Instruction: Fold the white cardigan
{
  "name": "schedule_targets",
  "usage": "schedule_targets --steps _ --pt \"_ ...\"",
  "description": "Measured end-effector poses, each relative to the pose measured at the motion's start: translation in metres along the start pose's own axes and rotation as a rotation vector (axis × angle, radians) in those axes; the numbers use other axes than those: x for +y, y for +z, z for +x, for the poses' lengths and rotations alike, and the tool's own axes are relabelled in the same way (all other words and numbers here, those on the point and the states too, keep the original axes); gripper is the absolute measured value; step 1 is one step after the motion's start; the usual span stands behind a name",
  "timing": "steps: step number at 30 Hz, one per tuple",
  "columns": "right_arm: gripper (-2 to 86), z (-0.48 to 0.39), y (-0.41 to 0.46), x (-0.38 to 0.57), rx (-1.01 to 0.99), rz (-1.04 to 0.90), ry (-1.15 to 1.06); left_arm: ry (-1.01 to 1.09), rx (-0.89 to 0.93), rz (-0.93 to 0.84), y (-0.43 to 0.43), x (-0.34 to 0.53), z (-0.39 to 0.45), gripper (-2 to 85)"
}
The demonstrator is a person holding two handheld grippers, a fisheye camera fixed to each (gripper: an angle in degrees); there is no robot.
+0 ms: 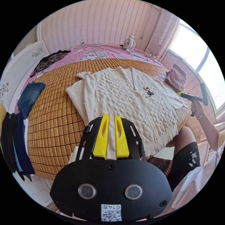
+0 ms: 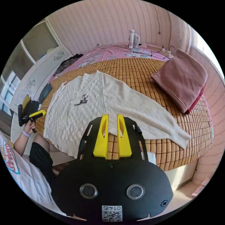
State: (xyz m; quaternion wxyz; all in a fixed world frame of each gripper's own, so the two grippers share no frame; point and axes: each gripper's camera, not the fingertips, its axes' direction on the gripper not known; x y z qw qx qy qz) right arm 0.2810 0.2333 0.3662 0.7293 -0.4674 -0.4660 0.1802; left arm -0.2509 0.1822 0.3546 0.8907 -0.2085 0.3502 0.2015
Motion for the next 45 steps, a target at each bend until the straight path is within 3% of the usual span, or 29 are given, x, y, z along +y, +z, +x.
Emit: schedule_targets --steps 5,9,14,20,22,27,30,37,45 --pt "6.5 -0.116 0.084 -0.099 -0.261 -0.098 -0.247 -0.074 -0.031 0.040 -0.003 0.020 -0.027 4.4" --pt "7.0 -0.216 0.150 -0.166 -0.190 -0.143 -0.465 -0.068 -0.039 0.049 0.007 0.025 -0.035 4.9" --pt "10.9 -0.273 0.226 -0.227 -0.143 -0.239 -0.451 -0.116 -0.033 -0.012 0.025 0.031 -0.052 4.4" --pt "6.8 -0.280 0.309 -0.255 -0.041 -0.390 -0.364 -0.098 -0.048 0.026 0.019 0.049 -0.062 1.7" --pt "3.6 -0.278 0.305 -0.261 -0.075 -0.350 -0.359 -0.090 -0.030 0.032 0.013 0.053 -0.069 1.6" --pt "3.3 -0.333 0.234 -0.239 -0.316 -0.019 -0.730 -0.224 0.109 0.123 -0.018 0.074 -0.107 3.6" --pt "6.7 -0.353 0.217 -0.225 -0.521 0.018 -0.816 -0.308 0.124 0.176 -0.049 0.101 -0.135 4.2" --pt "8.7 -0.313 0.268 -0.209 -0.411 -0.178 -0.734 -0.534 -0.039 0.193 -0.093 0.159 -0.214 4.3" --pt "8.0 -0.249 0.285 -0.148 -0.418 -0.338 -0.607 -0.697 -0.149 0.180 -0.084 0.131 -0.288 9.1"
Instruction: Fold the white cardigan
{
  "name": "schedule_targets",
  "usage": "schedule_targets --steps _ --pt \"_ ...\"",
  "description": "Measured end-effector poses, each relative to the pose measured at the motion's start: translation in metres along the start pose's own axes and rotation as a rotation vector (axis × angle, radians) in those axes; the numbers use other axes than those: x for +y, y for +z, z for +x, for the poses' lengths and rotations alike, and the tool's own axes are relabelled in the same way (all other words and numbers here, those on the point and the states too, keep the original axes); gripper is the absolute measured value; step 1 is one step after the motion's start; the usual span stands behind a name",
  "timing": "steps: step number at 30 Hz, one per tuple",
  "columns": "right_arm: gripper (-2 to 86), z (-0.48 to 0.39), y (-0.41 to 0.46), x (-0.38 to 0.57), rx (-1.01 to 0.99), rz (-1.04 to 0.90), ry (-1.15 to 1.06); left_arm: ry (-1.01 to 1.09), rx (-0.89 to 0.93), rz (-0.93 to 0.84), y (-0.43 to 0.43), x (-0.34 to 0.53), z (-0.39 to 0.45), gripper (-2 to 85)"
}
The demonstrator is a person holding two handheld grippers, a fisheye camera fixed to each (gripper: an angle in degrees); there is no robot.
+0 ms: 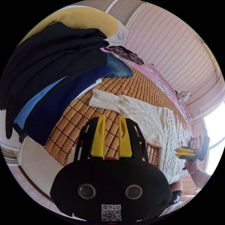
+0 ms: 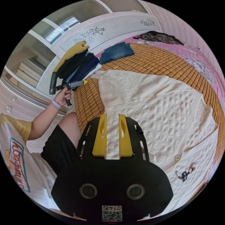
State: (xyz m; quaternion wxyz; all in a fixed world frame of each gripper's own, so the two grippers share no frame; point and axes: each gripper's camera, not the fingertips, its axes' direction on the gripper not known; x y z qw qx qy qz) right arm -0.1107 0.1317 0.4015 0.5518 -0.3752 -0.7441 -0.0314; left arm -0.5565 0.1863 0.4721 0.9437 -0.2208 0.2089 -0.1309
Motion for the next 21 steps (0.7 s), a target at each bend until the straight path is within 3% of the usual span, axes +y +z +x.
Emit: schedule_targets --steps 3,6,9,15,19,21 --pt "8.1 -0.011 0.007 0.030 -0.009 -0.022 0.017 0.017 -0.104 -0.120 0.029 -0.021 0.003 9.0" --pt "8.1 -0.028 0.016 0.055 0.034 -0.077 0.013 0.181 -0.134 -0.128 0.031 -0.026 0.014 2.3" --pt "8.2 -0.040 0.017 0.076 0.107 -0.100 0.015 0.224 -0.335 -0.061 0.020 -0.028 0.020 -0.5" --pt "8.1 -0.045 0.034 0.100 0.214 -0.161 0.067 0.090 -0.218 -0.147 0.026 -0.035 -0.004 -0.6" --pt "8.1 -0.051 0.050 0.098 0.239 -0.168 0.047 0.041 -0.164 0.012 0.008 -0.038 -0.006 3.4" --pt "8.2 -0.057 0.064 0.091 0.279 -0.171 0.017 0.016 -0.153 0.011 0.014 -0.041 -0.005 4.3"
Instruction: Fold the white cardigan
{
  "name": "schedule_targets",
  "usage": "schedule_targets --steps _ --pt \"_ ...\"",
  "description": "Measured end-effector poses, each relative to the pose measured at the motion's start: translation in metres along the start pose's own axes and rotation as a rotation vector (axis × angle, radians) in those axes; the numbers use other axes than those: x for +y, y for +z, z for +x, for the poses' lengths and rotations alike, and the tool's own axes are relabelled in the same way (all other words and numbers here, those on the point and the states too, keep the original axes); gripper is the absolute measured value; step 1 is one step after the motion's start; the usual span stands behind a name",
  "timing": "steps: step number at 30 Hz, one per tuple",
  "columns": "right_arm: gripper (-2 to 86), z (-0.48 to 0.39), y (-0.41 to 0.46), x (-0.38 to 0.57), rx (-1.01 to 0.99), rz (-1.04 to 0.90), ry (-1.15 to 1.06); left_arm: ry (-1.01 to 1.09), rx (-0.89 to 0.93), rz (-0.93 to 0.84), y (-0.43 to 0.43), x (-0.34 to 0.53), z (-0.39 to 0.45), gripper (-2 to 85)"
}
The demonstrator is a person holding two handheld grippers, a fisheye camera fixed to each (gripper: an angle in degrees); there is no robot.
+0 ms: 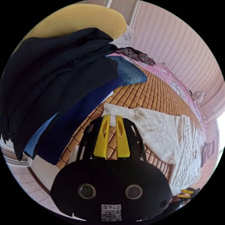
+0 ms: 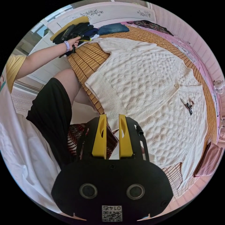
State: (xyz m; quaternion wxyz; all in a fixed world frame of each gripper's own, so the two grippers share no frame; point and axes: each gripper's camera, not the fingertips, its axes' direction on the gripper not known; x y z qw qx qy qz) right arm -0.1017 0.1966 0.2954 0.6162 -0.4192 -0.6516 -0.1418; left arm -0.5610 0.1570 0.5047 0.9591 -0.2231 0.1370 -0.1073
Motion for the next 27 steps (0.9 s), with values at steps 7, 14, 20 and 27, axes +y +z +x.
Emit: schedule_targets --steps 7,14,20,27 --pt "3.6 -0.012 0.034 -0.020 0.117 -0.054 -0.033 0.126 -0.067 -0.165 0.020 -0.013 0.010 -0.4" --pt "3.0 -0.011 0.052 -0.028 0.088 -0.030 0.007 0.017 -0.048 -0.107 0.017 -0.007 -0.014 -0.8" --pt "3.3 -0.012 0.060 -0.026 0.053 -0.007 0.034 0.104 0.157 -0.085 -0.036 0.026 -0.020 -0.9" --pt "6.7 -0.014 0.059 0.006 0.070 0.073 0.129 0.716 0.396 -0.240 -0.089 0.151 0.092 -0.4"
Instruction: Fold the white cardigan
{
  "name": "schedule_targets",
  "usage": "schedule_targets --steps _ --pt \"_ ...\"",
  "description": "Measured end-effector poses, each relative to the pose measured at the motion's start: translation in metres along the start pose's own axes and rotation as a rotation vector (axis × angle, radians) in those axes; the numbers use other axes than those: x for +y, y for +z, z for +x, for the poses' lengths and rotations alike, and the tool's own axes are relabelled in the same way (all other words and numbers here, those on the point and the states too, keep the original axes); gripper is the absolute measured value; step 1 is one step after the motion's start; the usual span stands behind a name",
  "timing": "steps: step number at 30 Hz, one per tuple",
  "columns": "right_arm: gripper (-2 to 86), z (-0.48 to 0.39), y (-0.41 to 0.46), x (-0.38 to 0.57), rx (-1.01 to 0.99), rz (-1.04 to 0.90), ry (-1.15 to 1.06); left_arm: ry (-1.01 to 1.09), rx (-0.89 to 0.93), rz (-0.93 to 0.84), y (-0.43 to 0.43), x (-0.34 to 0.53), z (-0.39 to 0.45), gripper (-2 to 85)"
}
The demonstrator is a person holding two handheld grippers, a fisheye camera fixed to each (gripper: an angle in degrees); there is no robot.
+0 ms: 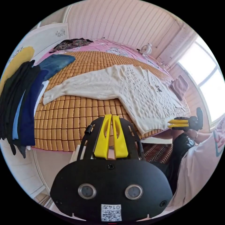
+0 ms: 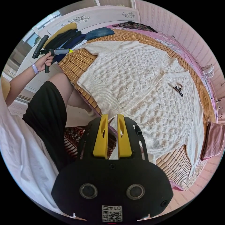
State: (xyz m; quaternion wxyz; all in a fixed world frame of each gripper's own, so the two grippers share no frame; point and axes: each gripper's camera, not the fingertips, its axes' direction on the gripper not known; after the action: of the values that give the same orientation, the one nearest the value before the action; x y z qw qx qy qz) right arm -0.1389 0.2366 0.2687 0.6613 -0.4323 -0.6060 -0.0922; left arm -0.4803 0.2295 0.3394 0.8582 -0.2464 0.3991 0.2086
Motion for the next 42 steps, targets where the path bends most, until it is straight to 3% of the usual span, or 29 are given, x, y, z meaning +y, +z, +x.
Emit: schedule_targets --steps 4,8,11,15,23,26,31,34,38,42 --pt "7.4 -0.018 0.011 -0.001 0.031 0.016 -0.089 0.186 -0.006 -0.061 0.027 -0.005 0.071 2.3" --pt "6.1 -0.030 0.041 -0.012 0.053 -0.042 -0.120 0.176 -0.019 -0.114 0.043 -0.015 0.081 4.7" --pt "0.3 -0.035 0.046 -0.013 0.121 -0.029 -0.140 0.218 -0.013 -0.139 0.047 -0.021 0.088 5.4" --pt "-0.6 -0.041 0.019 -0.010 0.115 0.031 -0.189 0.296 -0.083 -0.134 0.038 -0.028 0.094 5.6" --pt "-0.2 -0.037 0.048 0.002 0.117 -0.119 -0.185 0.302 -0.123 -0.283 0.064 -0.026 0.098 6.0" --pt "0.4 -0.040 0.048 0.007 0.133 -0.052 -0.166 0.307 -0.112 -0.311 0.070 -0.027 0.100 6.3" --pt "8.4 -0.054 0.061 -0.002 0.094 -0.043 -0.238 0.288 -0.119 -0.305 0.076 -0.028 0.098 6.7" --pt "3.6 -0.052 0.069 -0.009 0.216 -0.055 -0.216 0.303 -0.137 -0.300 0.076 -0.028 0.101 6.2" --pt "-0.6 -0.039 0.045 -0.011 0.111 -0.067 -0.234 0.284 -0.115 -0.298 0.073 -0.031 0.098 6.3" --pt "-0.9 -0.038 0.022 -0.005 0.140 -0.079 -0.277 0.244 -0.095 -0.296 0.074 -0.033 0.090 6.2"
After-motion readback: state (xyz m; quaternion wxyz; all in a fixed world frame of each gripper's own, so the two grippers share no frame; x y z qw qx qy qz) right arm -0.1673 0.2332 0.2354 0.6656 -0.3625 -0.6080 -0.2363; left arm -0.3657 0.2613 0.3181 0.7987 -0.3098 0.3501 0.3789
